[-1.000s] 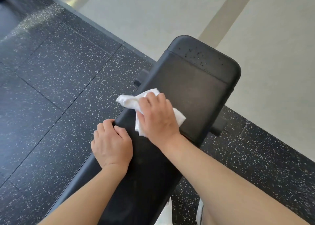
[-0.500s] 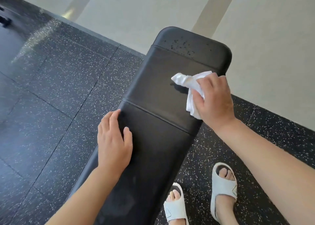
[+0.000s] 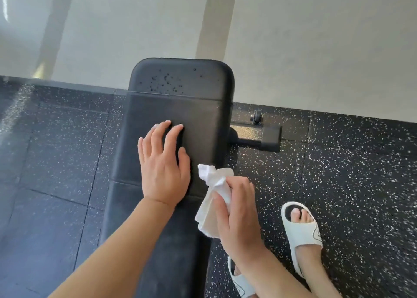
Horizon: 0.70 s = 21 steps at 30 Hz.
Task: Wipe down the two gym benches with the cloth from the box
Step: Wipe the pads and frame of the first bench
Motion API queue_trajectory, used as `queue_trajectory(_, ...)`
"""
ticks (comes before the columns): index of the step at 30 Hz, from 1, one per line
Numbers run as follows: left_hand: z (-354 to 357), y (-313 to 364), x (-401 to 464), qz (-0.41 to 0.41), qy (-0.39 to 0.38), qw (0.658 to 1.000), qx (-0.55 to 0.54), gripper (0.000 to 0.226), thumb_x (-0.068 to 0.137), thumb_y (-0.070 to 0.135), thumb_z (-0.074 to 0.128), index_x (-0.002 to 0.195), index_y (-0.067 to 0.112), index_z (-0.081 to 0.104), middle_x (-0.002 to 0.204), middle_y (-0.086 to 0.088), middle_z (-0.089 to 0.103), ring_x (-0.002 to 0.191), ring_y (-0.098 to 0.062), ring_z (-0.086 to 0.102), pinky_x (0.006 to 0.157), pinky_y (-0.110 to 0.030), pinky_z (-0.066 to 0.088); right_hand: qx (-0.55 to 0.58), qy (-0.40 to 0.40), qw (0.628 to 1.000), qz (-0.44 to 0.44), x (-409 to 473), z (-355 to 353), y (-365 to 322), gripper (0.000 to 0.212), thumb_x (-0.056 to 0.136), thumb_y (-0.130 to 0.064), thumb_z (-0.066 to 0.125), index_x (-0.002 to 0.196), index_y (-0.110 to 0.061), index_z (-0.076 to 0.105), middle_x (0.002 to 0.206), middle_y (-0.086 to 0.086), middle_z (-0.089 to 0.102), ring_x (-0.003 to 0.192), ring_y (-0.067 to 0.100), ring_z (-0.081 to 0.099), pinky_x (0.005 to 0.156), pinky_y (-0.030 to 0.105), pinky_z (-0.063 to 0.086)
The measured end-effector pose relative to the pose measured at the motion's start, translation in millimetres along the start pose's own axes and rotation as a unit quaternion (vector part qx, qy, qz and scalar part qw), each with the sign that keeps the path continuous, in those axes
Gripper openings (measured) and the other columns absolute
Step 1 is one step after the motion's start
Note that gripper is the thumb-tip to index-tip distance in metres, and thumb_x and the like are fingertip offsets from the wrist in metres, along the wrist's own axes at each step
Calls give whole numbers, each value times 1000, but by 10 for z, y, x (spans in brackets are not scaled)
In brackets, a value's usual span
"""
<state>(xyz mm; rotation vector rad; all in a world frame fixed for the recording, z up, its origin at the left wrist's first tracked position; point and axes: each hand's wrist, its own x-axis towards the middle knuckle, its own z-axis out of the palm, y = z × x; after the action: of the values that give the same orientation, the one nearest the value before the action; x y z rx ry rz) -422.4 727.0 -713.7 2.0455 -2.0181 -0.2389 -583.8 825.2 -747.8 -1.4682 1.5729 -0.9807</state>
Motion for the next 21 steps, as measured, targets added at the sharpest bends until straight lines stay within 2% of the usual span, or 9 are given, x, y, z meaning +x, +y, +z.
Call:
queue_trajectory(3, 85, -43, -29, -7, 20, 1000, -12, 48, 96, 18, 49, 143, 19, 57, 154, -3, 47, 138, -34, 46, 118, -55, 35, 43, 50, 996, 53, 163, 130, 4, 22, 105, -26, 50, 126, -28, 44, 121, -14, 43, 110, 15, 48, 96, 31, 43)
queue_trajectory(5, 89, -48, -25, -12, 16, 1000, -13, 49, 95, 19, 48, 143, 21, 56, 155, -1, 46, 137, -33, 44, 117, -54, 35, 62, 89, 992, 57, 395, 196, -91, 27, 103, -20, 51, 128, -25, 43, 123, -9, 42, 110, 20, 50, 98, 38, 47)
queue_trajectory(7, 90, -33, -19, -15, 9, 1000, -12, 49, 95, 20, 47, 143, 21, 55, 156, -1, 44, 138, -32, 43, 116, -56, 35, 48, 140, 988, 35, 737, 208, -195, 39, 96, -6, 56, 128, -25, 44, 124, -5, 44, 106, 24, 51, 98, 36, 46)
queue_trajectory(9, 100, -38, -31, -14, 7, 1000, -11, 49, 96, 19, 46, 143, 21, 55, 156, -1, 43, 138, -32, 42, 115, -58, 36, 14, 164, 986, 38, 1147, 198, -263, 39, 89, -1, 54, 126, -13, 54, 125, 2, 52, 104, 27, 50, 98, 39, 46)
queue_trajectory(12, 127, -74, -15, -8, 9, 1000, -5, 49, 95, 16, 47, 143, 20, 55, 155, -3, 43, 138, -33, 42, 115, -58, 36, -12, 170, 981, 89, 1669, 149, -333, 32, 89, -14, 45, 116, -7, 60, 116, 12, 55, 102, 31, 51, 93, 44, 47)
queue_trajectory(15, 151, -99, -17, -8, 4, 1000, 3, 50, 95, 17, 46, 143, 20, 55, 155, -2, 43, 138, -33, 42, 115, -59, 36, -40, 140, 987, 71, 1753, 121, -332, 30, 91, -17, 44, 114, -6, 60, 117, 14, 55, 100, 34, 51, 92, 46, 46)
queue_trajectory(18, 157, -117, -25, -8, 3, 1000, 0, 50, 94, 19, 45, 143, 22, 54, 155, 0, 42, 138, -34, 41, 114, -61, 36, -80, 100, 991, 27, 1366, 143, -275, 19, 89, -10, 52, 105, -5, 61, 118, 14, 56, 98, 35, 50, 90, 48, 44)
queue_trajectory(21, 150, -95, -25, -20, 5, 1000, -1, 48, 95, 22, 43, 141, 23, 55, 155, 1, 42, 139, -34, 41, 113, -63, 36, -39, 92, 995, 17, 678, 220, -218, 13, 90, -7, 53, 101, -7, 61, 108, 8, 51, 90, 29, 45, 82, 45, 44)
